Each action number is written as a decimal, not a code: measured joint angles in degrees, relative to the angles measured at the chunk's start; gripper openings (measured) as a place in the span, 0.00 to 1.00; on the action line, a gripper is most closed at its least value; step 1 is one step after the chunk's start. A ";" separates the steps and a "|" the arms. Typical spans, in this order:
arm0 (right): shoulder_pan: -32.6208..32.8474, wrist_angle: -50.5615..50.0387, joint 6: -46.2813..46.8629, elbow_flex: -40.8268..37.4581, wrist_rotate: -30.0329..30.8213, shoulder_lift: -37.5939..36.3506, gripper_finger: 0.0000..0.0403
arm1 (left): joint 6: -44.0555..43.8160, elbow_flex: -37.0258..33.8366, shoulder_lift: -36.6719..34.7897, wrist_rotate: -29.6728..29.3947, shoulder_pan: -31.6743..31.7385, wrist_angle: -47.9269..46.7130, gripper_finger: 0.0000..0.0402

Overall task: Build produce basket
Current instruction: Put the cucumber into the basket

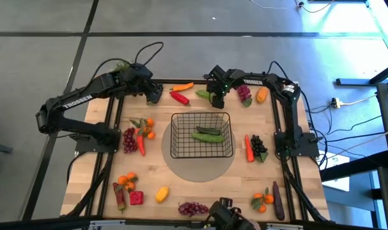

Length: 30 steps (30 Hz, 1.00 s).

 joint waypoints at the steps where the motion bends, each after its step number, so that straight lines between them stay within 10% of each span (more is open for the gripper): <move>1: 0.00 0.00 0.00 0.00 -0.01 0.01 0.39 | -0.01 0.00 0.00 0.00 0.00 0.00 0.20; 15: 0.83 -13.59 0.26 7.35 0.00 -0.28 0.24 | 0.00 0.00 0.00 0.00 0.00 0.00 0.20; 30: 8.58 -46.43 5.13 35.87 -0.48 -0.33 0.24 | 3.38 0.00 0.02 -0.02 -0.02 -0.04 0.20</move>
